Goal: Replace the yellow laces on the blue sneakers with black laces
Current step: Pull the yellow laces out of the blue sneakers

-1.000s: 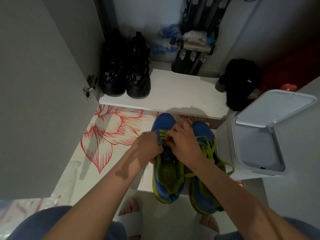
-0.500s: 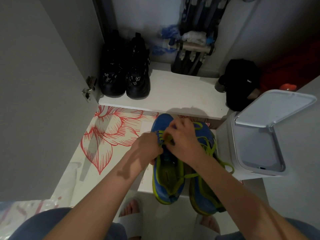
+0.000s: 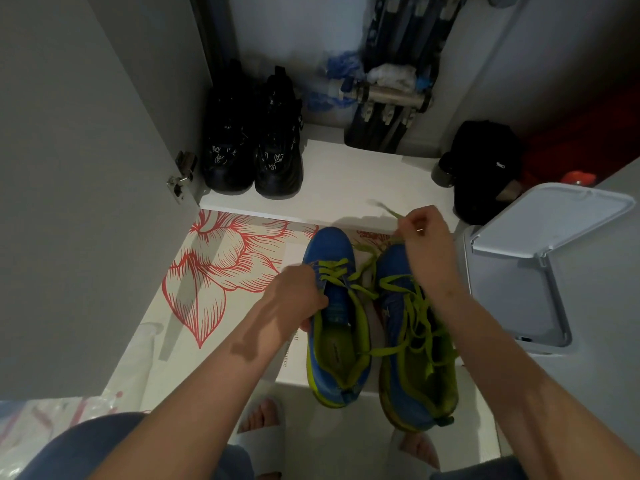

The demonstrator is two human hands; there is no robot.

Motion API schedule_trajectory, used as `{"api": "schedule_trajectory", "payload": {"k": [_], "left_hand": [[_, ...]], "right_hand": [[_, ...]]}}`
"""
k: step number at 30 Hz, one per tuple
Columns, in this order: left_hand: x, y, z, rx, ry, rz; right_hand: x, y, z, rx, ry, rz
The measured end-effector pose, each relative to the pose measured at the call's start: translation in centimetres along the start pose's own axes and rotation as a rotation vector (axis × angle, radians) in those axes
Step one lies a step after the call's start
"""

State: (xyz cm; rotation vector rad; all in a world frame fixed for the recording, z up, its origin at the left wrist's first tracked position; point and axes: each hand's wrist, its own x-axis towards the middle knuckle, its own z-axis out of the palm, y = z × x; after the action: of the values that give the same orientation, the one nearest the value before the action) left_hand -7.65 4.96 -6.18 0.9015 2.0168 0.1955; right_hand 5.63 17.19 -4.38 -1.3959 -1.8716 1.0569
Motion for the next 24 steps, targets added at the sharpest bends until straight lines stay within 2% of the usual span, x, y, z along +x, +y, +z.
{"api": "schedule_trajectory", "payload": {"k": [2,5,9,14,17,20,22,24], "left_hand": [[-0.2,0.3,0.0,0.044,0.019,-0.012],[-0.2,1.0,0.3,0.205,0.184,0.082],[0.7,1.4,1.2,0.187,0.377,0.318],[1.7,1.1,2.1,0.341,0.375,0.368],[2.0,1.1,2.1,0.355,0.362,0.346],[2.2,1.2,2.4,0.21,0.374,0.312],[2.3,0.9,2.3,-0.104,0.439,0.194],[2.6,-0.1,1.7,-0.542,0.427,0.044]], "right_hand": [[0.3,-0.1,-0.4,-0.133,-0.12,0.036],[-0.6,0.5,0.6,-0.419,-0.361,0.039],[-2.2,-0.2,1.1,-0.528,-0.456,-0.035],[-3.6,-1.5,0.7,-0.629,-0.752,0.026],[-4.4,-1.6,1.0,-0.673,-0.811,-0.025],[-4.5,-1.1,1.0,-0.643,-0.779,-0.021],[-4.3,-0.7,0.9,-0.617,-0.78,0.003],[-4.2,-0.4,0.9,-0.588,-0.784,0.028]]}}
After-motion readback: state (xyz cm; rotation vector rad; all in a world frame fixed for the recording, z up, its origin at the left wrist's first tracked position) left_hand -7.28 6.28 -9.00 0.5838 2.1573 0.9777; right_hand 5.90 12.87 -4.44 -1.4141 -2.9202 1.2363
